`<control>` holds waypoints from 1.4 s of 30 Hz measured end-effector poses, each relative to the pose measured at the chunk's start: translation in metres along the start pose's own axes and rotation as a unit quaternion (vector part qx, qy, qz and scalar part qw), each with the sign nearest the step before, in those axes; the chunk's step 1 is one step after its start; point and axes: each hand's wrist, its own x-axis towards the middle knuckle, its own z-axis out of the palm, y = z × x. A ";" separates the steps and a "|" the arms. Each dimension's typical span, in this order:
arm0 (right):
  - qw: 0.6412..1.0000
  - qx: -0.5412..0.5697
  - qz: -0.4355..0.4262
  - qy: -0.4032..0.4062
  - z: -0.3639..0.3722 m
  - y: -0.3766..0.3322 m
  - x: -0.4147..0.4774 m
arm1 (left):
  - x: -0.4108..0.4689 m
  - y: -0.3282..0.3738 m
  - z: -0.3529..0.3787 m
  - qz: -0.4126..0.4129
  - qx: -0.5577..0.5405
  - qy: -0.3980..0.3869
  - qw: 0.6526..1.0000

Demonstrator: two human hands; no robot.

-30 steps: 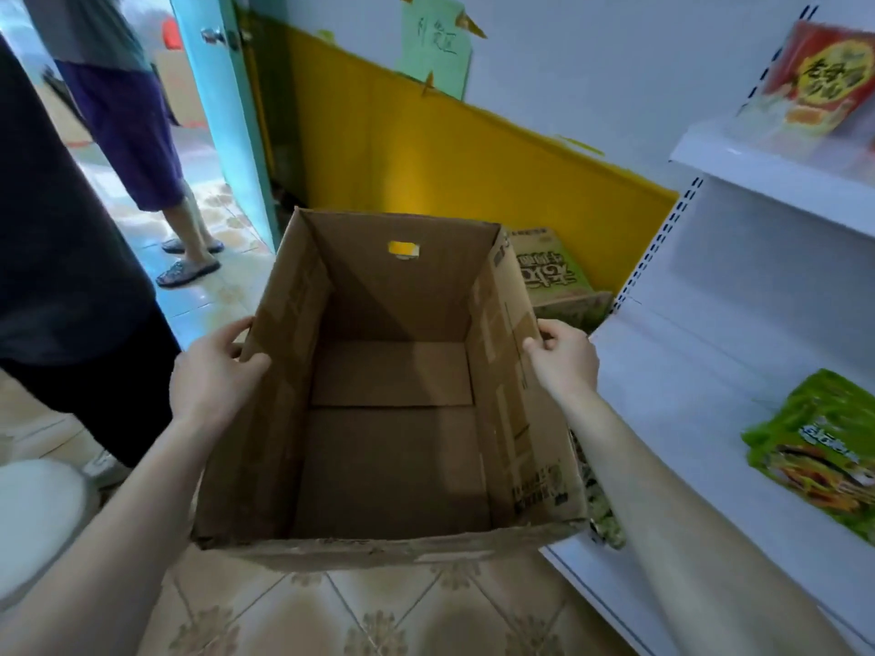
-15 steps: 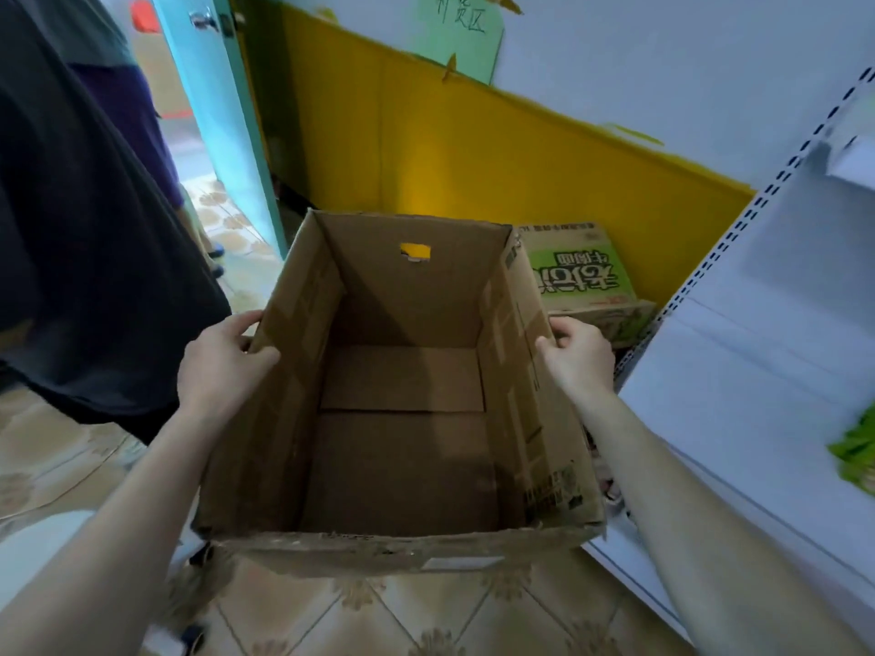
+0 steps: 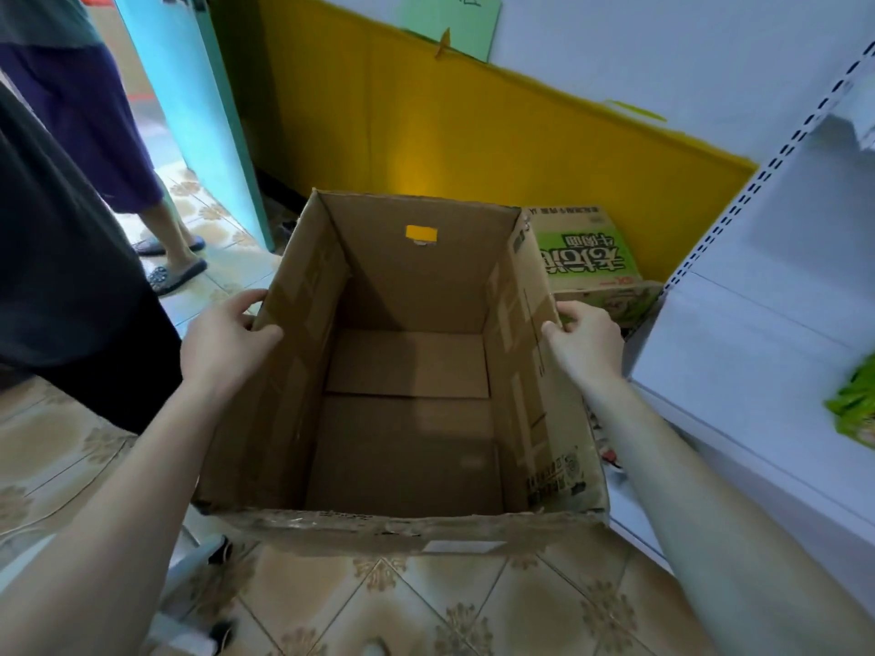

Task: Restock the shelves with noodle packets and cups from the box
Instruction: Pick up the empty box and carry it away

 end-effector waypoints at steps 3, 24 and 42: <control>1.000 -0.001 -0.013 -0.015 0.002 -0.003 -0.006 | -0.005 -0.007 -0.006 -0.007 0.003 0.009 1.000; 0.997 0.018 -0.047 -0.065 0.121 -0.132 0.026 | 0.092 -0.098 -0.074 -0.068 0.005 0.056 0.996; 0.999 0.023 0.046 -0.016 0.239 -0.219 0.183 | 0.366 -0.106 -0.049 -0.007 0.015 -0.041 0.999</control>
